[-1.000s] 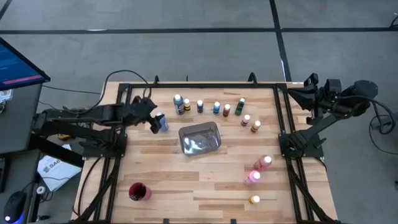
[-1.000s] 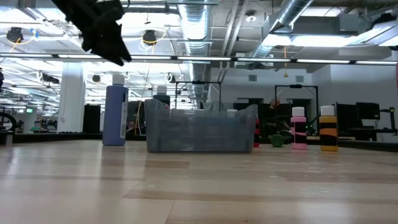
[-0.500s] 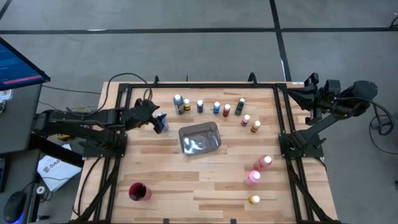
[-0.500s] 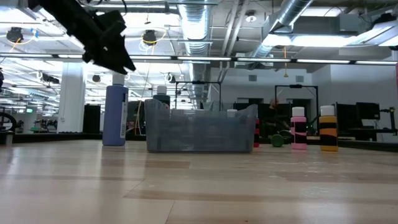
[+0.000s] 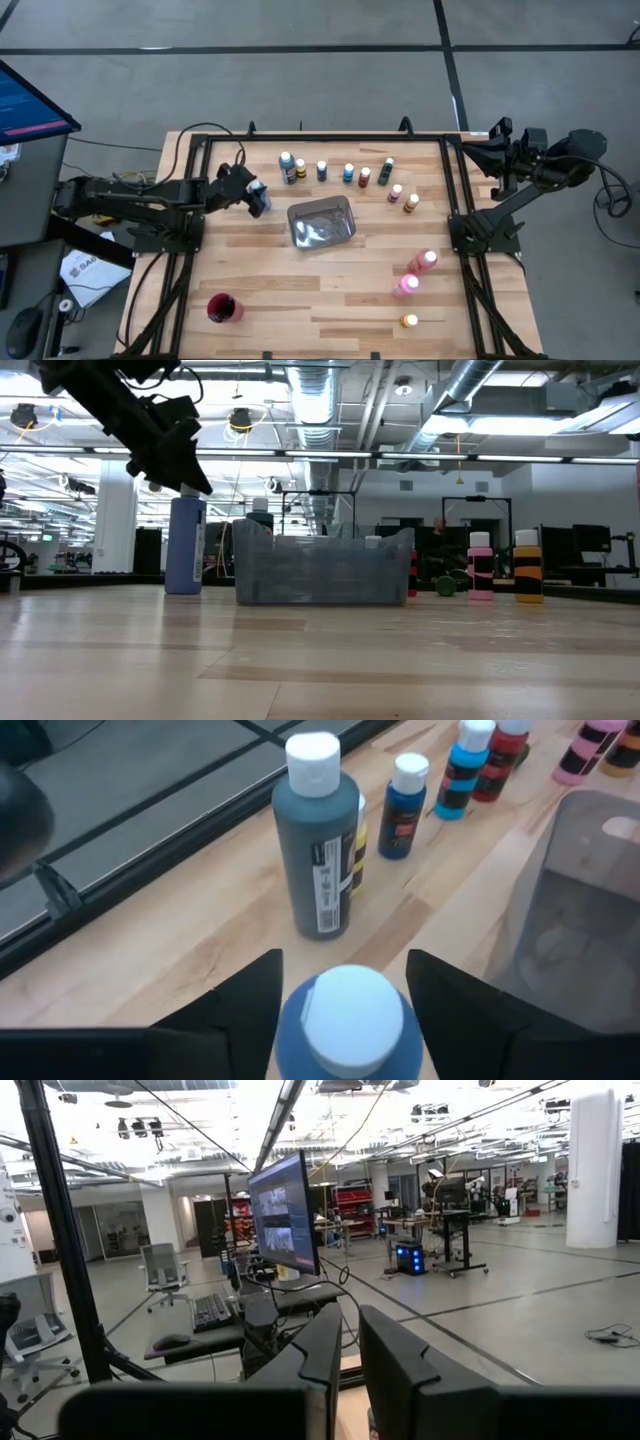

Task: Pick & Place Paint Supplies
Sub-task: Put the large purple paint bottle into the black bin

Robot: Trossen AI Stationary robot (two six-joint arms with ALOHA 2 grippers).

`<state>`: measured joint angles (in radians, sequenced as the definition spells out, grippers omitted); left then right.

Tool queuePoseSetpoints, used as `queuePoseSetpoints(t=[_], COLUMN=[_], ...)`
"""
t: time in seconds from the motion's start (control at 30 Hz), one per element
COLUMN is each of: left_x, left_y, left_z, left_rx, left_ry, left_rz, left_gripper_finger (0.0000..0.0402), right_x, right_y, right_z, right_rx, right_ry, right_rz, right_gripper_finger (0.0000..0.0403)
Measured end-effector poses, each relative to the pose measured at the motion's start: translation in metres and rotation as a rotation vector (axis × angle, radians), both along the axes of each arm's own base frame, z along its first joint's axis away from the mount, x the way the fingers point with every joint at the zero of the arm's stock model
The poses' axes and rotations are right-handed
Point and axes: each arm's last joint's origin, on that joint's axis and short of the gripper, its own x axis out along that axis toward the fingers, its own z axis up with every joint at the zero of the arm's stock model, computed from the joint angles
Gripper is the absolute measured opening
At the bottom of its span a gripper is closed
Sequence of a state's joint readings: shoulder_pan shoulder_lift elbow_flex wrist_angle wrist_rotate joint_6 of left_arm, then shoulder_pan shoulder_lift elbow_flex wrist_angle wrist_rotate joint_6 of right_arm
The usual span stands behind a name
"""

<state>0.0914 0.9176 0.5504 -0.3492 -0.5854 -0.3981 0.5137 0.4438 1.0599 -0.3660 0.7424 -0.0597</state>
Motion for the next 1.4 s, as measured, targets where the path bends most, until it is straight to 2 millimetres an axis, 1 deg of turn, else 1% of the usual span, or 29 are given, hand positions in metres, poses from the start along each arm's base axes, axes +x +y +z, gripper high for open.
queuePoseSetpoints(t=[0.1, 0.23, 0.3, 0.5, 0.57, 0.63, 0.73, 0.93, 1.03, 1.1, 1.13, 1.2, 1.3, 1.4], left_x=[-0.001, -0.002, -0.002, -0.001, 0.000, 0.004, 0.010, 0.016, 0.017, 0.021, 0.024, 0.032, 0.049, 0.063], left_y=[0.000, 0.000, 0.000, 0.000, 0.000, -0.001, -0.001, -0.001, -0.001, -0.001, -0.001, -0.001, -0.002, -0.007], left_z=[-0.003, -0.006, -0.006, -0.006, -0.002, 0.009, 0.034, 0.080, 0.096, 0.103, 0.104, 0.100, 0.088, 0.076], left_rx=[-0.002, -0.007, -0.007, -0.019, -0.028, -0.038, -0.039, 0.014, 0.042, 0.055, 0.055, 0.045, 0.017, -0.007], left_ry=[0.011, 0.012, 0.010, -0.009, -0.018, -0.053, -0.140, -0.241, -0.283, -0.328, -0.343, -0.334, -0.297, -0.255], left_rz=[-0.001, -0.002, -0.002, 0.009, 0.003, -0.015, -0.040, -0.104, -0.124, -0.142, -0.151, -0.169, -0.211, -0.251], left_gripper_finger=[0.0172, 0.0114, 0.0096, 0.0096, 0.0096, 0.0096, 0.0096, 0.0096, 0.0096, 0.0096, 0.0096, 0.0096, 0.0096, 0.0096], right_x=[0.000, 0.000, 0.000, 0.000, 0.000, 0.000, 0.000, 0.000, 0.000, 0.000, 0.001, 0.000, 0.000, 0.001], right_y=[0.000, 0.000, 0.000, 0.000, 0.000, 0.000, 0.000, 0.000, 0.000, 0.000, 0.000, 0.000, 0.000, 0.000], right_z=[0.000, 0.000, 0.000, 0.000, 0.000, 0.000, 0.000, 0.000, -0.002, -0.002, -0.002, -0.003, -0.003, -0.003], right_rx=[0.000, 0.000, 0.000, 0.004, 0.005, 0.005, 0.005, 0.006, -0.001, -0.006, -0.006, -0.007, -0.007, -0.009], right_ry=[0.000, 0.000, 0.000, -0.001, -0.001, -0.001, -0.001, 0.000, 0.013, 0.022, 0.022, 0.024, 0.025, 0.028], right_rz=[0.000, 0.000, 0.000, 0.001, 0.001, 0.001, 0.001, 0.001, 0.002, 0.002, 0.002, 0.002, 0.002, 0.002], right_gripper_finger=[0.0036, 0.0035, 0.0036, 0.0035, 0.0034, 0.0034, 0.0034, 0.0033, 0.0033, 0.0033, 0.0033, 0.0033, 0.0033, 0.0033])
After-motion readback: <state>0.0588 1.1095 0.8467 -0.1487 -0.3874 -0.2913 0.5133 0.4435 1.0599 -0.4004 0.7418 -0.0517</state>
